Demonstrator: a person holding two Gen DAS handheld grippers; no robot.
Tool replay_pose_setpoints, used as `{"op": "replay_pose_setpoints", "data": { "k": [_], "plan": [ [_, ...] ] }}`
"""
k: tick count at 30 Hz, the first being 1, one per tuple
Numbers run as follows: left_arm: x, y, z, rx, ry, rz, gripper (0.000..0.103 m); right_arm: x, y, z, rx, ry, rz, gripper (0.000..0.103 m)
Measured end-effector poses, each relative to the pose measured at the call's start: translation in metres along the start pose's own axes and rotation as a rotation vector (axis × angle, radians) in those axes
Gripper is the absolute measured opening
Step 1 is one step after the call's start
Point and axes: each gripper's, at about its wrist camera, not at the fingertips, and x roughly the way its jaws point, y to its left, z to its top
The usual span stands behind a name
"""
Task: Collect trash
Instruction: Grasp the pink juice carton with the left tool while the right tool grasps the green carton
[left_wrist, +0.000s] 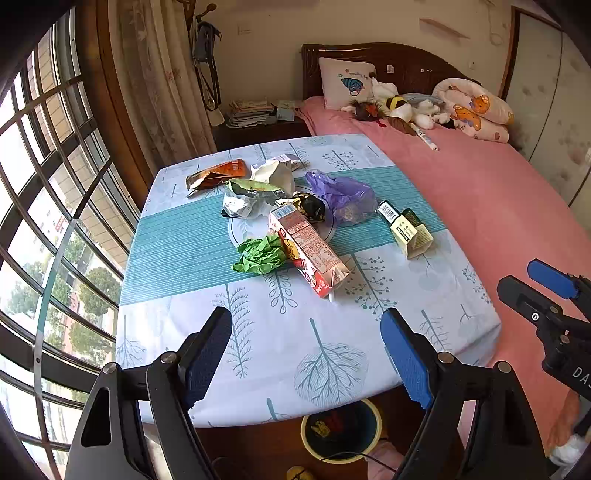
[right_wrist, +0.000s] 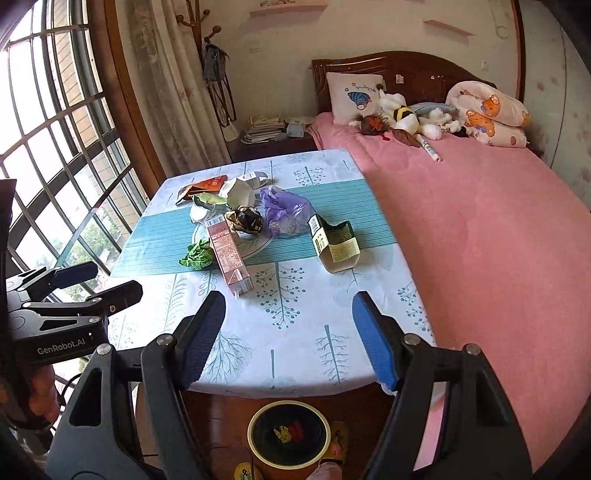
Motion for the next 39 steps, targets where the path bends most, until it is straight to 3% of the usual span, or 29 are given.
{"op": "replay_pose_setpoints", "data": {
  "k": [4, 11, 20, 24, 26, 29, 33, 39],
  "plan": [
    [0.031, -0.008, 0.012, -0.032, 0.034, 0.043, 0.085, 0.045, -0.024, 0.016, -0.048, 0.057, 0.073, 0.065],
    [0.101, -0.012, 0.033, -0.178, 0.149, 0.093, 0.085, 0.141, -0.054, 0.041, -0.119, 0.175, 0.116, 0.063],
    [0.181, -0.012, 0.071, -0.305, 0.215, 0.173, 0.085, 0.256, -0.054, 0.057, -0.242, 0.246, 0.076, 0.061],
    [0.217, -0.01, 0.081, -0.35, 0.25, 0.198, 0.082, 0.291, -0.052, 0.057, -0.274, 0.275, 0.071, 0.053],
    [0.231, -0.01, 0.082, -0.358, 0.264, 0.219, 0.078, 0.303, -0.05, 0.056, -0.296, 0.288, 0.066, 0.049],
    [0.249, -0.009, 0.081, -0.375, 0.294, 0.229, 0.066, 0.317, -0.049, 0.055, -0.324, 0.303, 0.058, 0.034],
    [0.264, -0.006, 0.076, -0.412, 0.332, 0.214, 0.039, 0.319, -0.049, 0.056, -0.358, 0.279, 0.069, 0.023],
    [0.256, -0.005, 0.069, -0.407, 0.313, 0.258, 0.037, 0.321, -0.057, 0.062, -0.328, 0.265, 0.096, 0.016]
  ]
}}
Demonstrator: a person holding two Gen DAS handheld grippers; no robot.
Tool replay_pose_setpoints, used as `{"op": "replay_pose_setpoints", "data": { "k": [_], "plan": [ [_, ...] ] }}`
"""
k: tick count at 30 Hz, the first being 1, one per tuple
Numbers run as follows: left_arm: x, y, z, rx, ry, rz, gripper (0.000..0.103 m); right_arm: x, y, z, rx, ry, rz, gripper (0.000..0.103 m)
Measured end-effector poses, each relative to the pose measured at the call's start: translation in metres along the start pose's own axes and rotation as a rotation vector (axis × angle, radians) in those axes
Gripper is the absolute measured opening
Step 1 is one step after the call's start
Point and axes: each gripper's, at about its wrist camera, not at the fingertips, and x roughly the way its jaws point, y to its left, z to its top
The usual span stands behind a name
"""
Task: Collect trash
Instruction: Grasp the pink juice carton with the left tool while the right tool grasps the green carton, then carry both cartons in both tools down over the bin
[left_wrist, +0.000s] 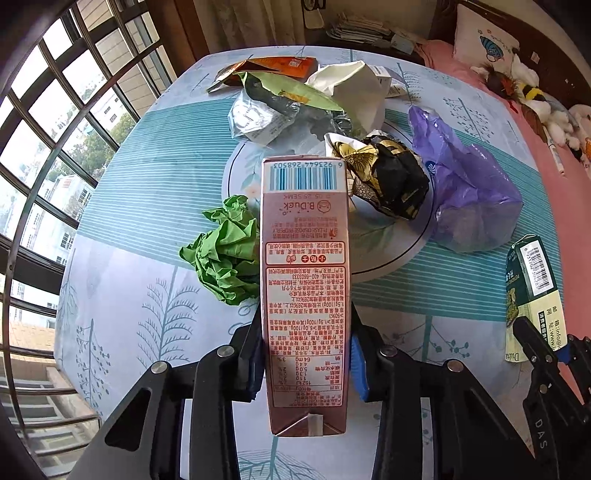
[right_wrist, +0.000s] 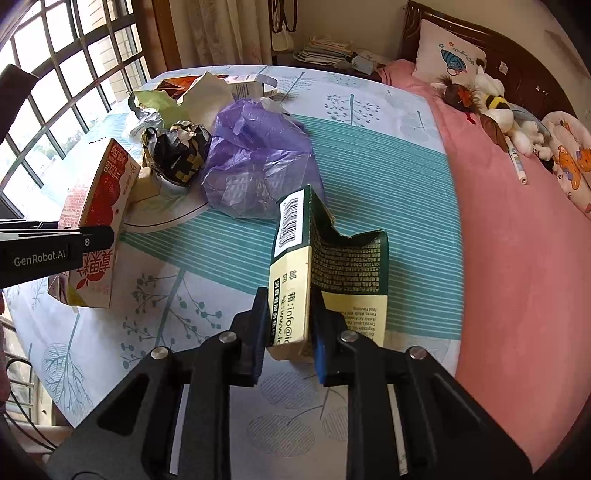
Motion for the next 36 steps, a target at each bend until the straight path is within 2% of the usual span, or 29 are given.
{"op": "replay_pose_setpoints", "data": {
  "k": [5, 10, 21, 28, 36],
  "plan": [
    [-0.018, 0.007, -0.005, 0.013, -0.024, 0.004, 0.037, -0.016, -0.007, 0.0, 0.063, -0.026, 0.047, 0.014],
    [-0.055, 0.012, -0.018, 0.069, -0.095, 0.002, 0.037, -0.041, -0.009, 0.003, 0.112, -0.066, 0.111, 0.014],
    [-0.14, 0.039, -0.067, 0.164, -0.218, -0.04, 0.037, -0.113, 0.029, -0.031, 0.159, -0.082, 0.257, 0.014],
    [-0.183, 0.088, -0.11, 0.212, -0.256, -0.088, 0.037, -0.17, 0.073, -0.063, 0.175, -0.117, 0.26, 0.014],
    [-0.215, 0.147, -0.17, 0.305, -0.289, -0.155, 0.037, -0.222, 0.132, -0.117, 0.28, -0.116, 0.217, 0.014]
  ]
}}
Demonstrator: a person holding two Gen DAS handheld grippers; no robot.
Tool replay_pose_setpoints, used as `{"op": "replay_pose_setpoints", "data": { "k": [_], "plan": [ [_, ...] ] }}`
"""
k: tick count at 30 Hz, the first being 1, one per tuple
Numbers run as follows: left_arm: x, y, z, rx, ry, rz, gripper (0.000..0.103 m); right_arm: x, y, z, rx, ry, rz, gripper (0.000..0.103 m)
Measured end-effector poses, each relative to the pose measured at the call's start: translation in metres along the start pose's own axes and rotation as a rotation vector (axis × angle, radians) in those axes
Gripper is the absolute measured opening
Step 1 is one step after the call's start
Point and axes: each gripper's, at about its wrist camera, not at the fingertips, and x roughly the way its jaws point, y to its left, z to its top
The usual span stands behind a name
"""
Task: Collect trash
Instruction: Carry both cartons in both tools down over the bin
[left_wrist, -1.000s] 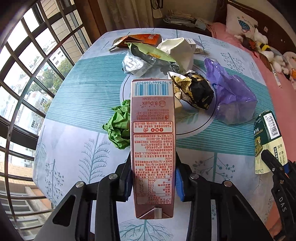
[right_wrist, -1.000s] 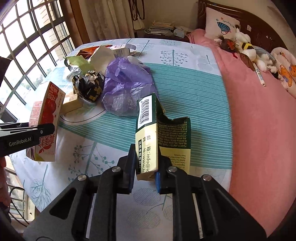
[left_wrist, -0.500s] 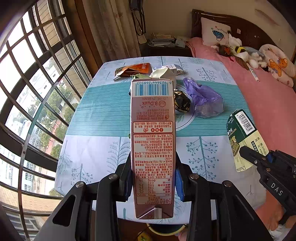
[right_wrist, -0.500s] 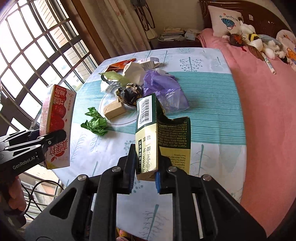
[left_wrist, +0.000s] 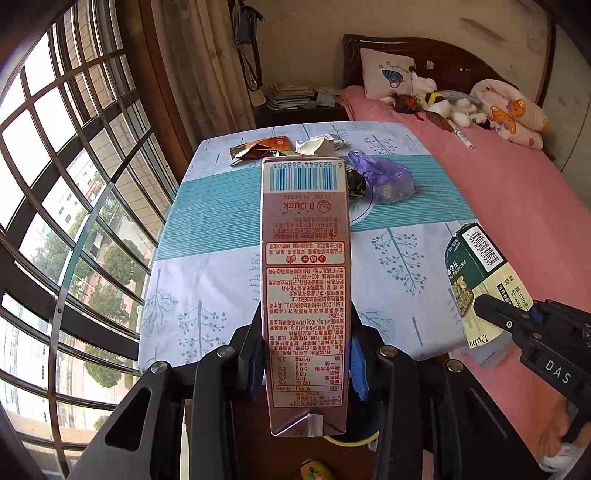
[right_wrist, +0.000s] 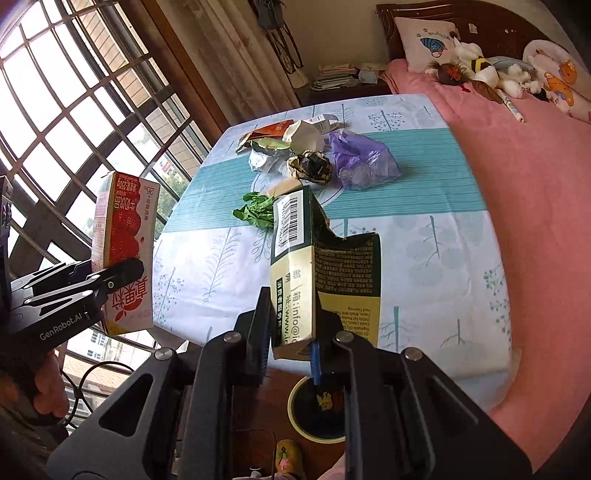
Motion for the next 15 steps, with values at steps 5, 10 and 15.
{"op": "replay_pose_setpoints", "data": {
  "k": [5, 10, 15],
  "plan": [
    [-0.026, 0.017, -0.042, 0.057, -0.014, -0.073, 0.037, -0.021, 0.033, -0.048, 0.029, -0.012, -0.052, 0.014],
    [-0.035, 0.022, -0.078, 0.126, 0.013, -0.128, 0.037, -0.037, 0.054, -0.094, 0.089, -0.021, -0.097, 0.014],
    [-0.028, 0.016, -0.114, 0.172, 0.061, -0.176, 0.037, -0.036, 0.064, -0.136, 0.134, 0.039, -0.128, 0.014]
  ]
}}
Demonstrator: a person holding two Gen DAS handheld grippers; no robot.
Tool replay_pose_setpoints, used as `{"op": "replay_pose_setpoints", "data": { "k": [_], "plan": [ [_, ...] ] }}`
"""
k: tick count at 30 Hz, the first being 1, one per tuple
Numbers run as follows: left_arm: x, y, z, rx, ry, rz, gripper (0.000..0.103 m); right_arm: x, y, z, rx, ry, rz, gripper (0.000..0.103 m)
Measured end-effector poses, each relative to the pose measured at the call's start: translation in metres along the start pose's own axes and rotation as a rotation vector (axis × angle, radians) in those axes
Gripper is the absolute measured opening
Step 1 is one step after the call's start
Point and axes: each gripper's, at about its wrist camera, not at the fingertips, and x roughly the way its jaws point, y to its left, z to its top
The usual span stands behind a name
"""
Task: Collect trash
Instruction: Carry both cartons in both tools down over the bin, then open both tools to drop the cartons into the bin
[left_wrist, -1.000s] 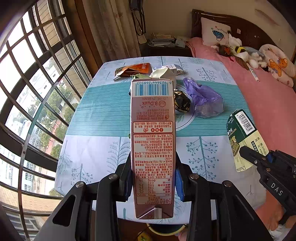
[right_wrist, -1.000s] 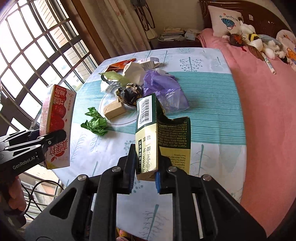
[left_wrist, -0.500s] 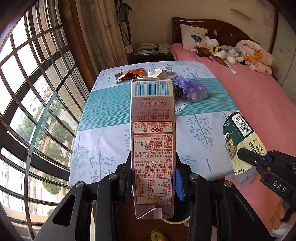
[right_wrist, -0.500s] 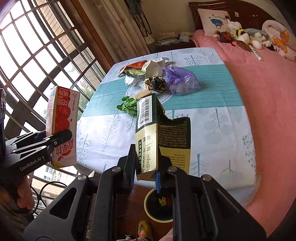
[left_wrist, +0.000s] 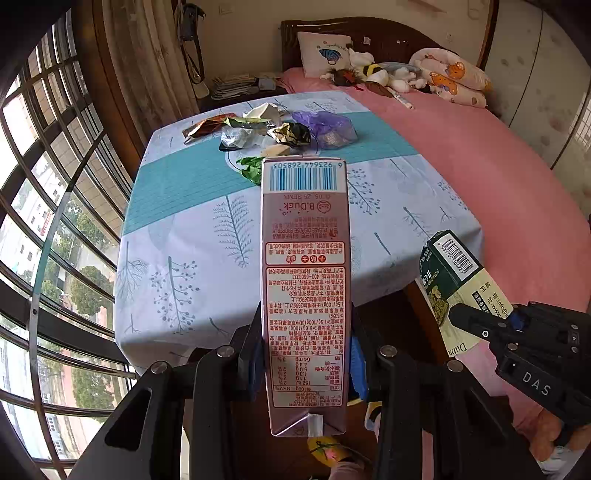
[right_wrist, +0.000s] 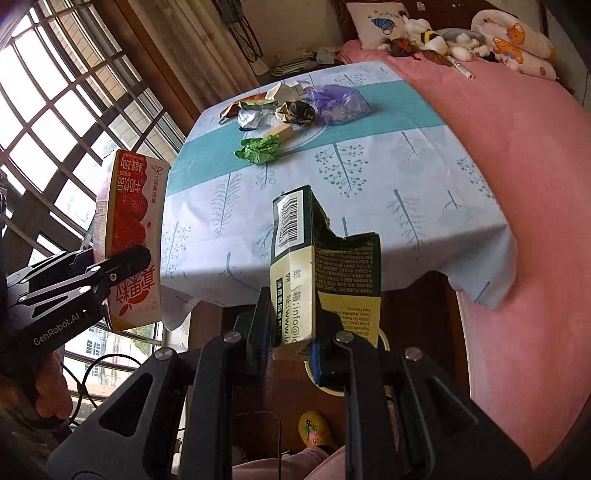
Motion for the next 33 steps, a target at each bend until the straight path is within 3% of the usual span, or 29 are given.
{"op": "replay_pose_setpoints", "data": {
  "k": [6, 12, 21, 27, 29, 31, 32, 33],
  "plan": [
    [0.037, -0.019, -0.031, 0.003, 0.084, -0.049, 0.037, 0.021, -0.014, -0.034, 0.061, 0.09, -0.032, 0.014],
    [0.113, -0.044, -0.062, 0.014, 0.191, -0.059, 0.037, 0.073, -0.043, -0.07, 0.117, 0.2, -0.04, 0.014],
    [0.271, -0.062, -0.143, -0.053, 0.346, -0.05, 0.037, 0.225, -0.111, -0.147, 0.201, 0.369, -0.037, 0.014],
    [0.364, -0.072, -0.172, -0.049, 0.364, -0.038, 0.039, 0.326, -0.151, -0.191, 0.255, 0.436, -0.02, 0.016],
    [0.386, -0.072, -0.179, -0.057, 0.37, -0.032, 0.045, 0.351, -0.16, -0.2, 0.267, 0.448, -0.003, 0.017],
    [0.403, -0.069, -0.184, -0.075, 0.375, -0.007, 0.07, 0.369, -0.169, -0.208, 0.275, 0.444, 0.002, 0.022],
    [0.408, -0.066, -0.186, -0.092, 0.375, 0.001, 0.077, 0.376, -0.172, -0.211, 0.273, 0.443, -0.004, 0.028],
    [0.414, -0.064, -0.187, -0.107, 0.378, -0.001, 0.089, 0.381, -0.175, -0.213, 0.268, 0.443, -0.022, 0.046]
  ]
}}
